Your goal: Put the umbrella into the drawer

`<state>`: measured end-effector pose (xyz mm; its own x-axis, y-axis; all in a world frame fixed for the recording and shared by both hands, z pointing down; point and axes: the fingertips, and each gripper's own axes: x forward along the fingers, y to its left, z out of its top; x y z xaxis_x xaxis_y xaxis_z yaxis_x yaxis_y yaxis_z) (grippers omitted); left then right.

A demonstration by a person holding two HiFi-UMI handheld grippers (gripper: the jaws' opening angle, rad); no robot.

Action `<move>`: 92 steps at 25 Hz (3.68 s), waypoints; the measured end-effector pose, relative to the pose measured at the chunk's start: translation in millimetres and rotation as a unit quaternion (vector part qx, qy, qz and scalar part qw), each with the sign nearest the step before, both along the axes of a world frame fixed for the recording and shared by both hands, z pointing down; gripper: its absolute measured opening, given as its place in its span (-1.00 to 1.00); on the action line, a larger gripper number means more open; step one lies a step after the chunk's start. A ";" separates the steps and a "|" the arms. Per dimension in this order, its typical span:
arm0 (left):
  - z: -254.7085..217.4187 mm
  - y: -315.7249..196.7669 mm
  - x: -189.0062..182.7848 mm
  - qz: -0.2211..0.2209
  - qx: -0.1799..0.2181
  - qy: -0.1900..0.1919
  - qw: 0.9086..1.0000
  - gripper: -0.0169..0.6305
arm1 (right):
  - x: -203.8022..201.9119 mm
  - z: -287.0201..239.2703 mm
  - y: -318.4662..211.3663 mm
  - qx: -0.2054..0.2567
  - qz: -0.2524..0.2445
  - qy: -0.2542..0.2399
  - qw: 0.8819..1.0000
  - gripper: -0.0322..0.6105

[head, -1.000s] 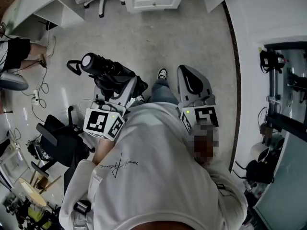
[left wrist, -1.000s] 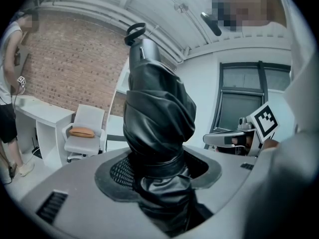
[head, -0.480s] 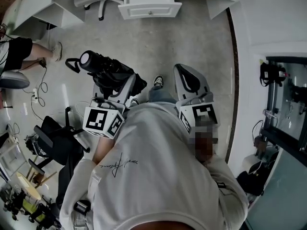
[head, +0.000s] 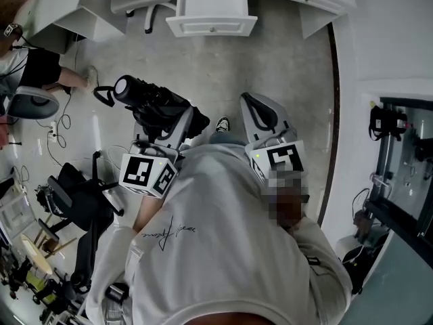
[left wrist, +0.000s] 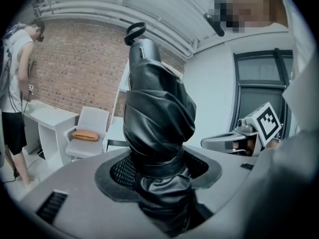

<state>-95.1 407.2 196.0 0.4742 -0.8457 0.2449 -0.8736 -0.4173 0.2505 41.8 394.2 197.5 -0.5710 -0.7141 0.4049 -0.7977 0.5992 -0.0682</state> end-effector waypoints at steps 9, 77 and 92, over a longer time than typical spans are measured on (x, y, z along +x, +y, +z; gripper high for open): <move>-0.9 -31.8 19.1 -0.011 0.007 0.001 1.000 -0.16 | 16.3 14.2 -23.9 -0.021 -0.034 0.012 0.999 -0.82; 8.9 -401.7 -72.7 0.075 -0.013 0.028 0.997 -0.16 | -75.6 15.9 -379.0 -0.058 0.022 0.051 0.997 -0.82; 32.0 -408.8 -56.3 0.079 -0.044 0.024 0.996 -0.16 | -53.0 41.5 -377.0 -0.097 0.031 0.052 0.993 -0.82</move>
